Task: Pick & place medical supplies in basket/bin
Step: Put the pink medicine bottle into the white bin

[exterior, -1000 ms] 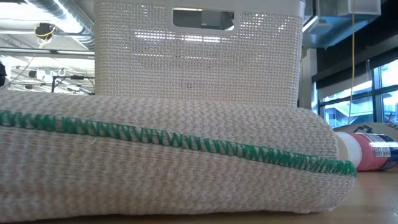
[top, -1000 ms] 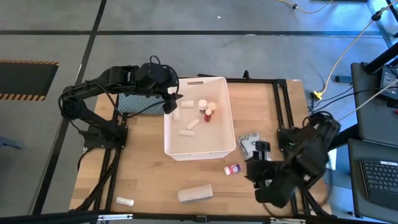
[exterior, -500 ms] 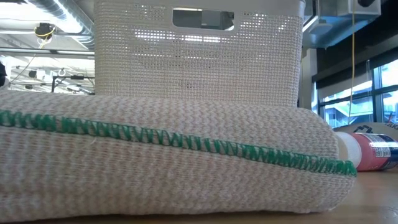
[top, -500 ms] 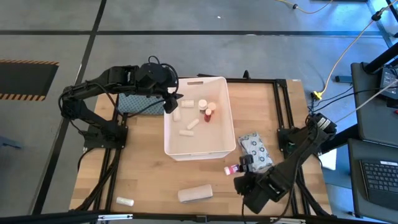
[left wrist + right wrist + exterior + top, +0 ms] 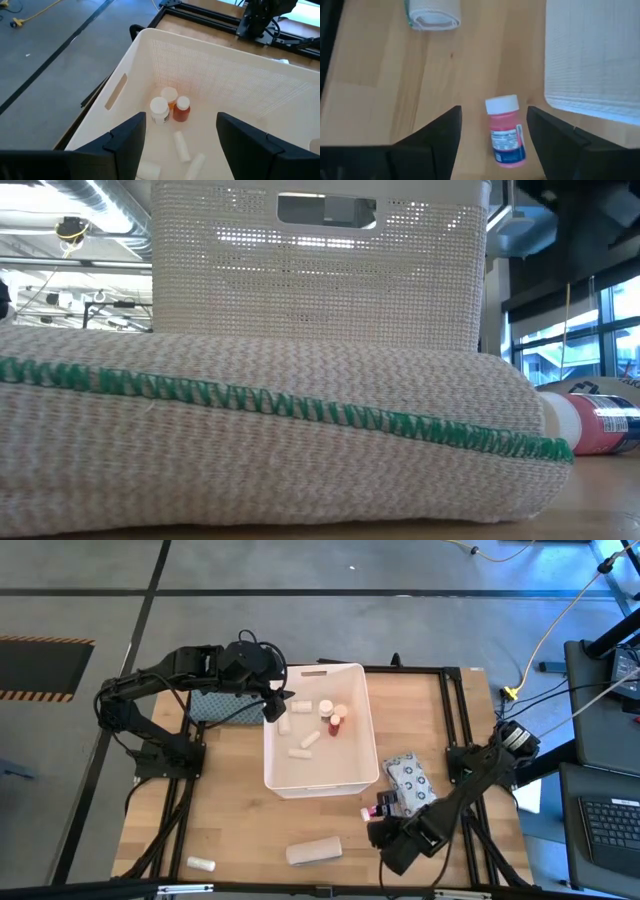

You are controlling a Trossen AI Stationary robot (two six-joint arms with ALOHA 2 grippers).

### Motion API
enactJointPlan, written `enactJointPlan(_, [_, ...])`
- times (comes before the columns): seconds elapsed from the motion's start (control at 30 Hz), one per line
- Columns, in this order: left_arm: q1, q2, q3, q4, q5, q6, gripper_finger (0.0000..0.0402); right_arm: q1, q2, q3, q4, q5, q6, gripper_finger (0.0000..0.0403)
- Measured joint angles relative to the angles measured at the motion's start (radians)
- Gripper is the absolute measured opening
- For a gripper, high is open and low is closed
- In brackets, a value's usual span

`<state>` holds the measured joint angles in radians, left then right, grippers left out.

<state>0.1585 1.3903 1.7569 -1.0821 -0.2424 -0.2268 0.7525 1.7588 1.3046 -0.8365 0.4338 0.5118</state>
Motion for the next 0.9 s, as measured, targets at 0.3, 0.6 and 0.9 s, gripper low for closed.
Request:
enactJointPlan(0.3, [0.000,0.000,0.000,0.000,0.000,0.000,0.0235,-0.020,-0.001,-0.041,0.019,-0.028,-0.018,0.0240])
enactJointPlan(0.6, [0.000,0.000,0.000,-0.001,-0.002,0.000,0.0235,-0.047,-0.001,-0.041,0.029,-0.026,-0.031,0.0330])
enactJointPlan(0.9, [0.000,0.000,0.000,-0.001,-0.003,0.000,0.0235,-0.061,-0.001,-0.050,0.061,-0.027,-0.080,0.0343])
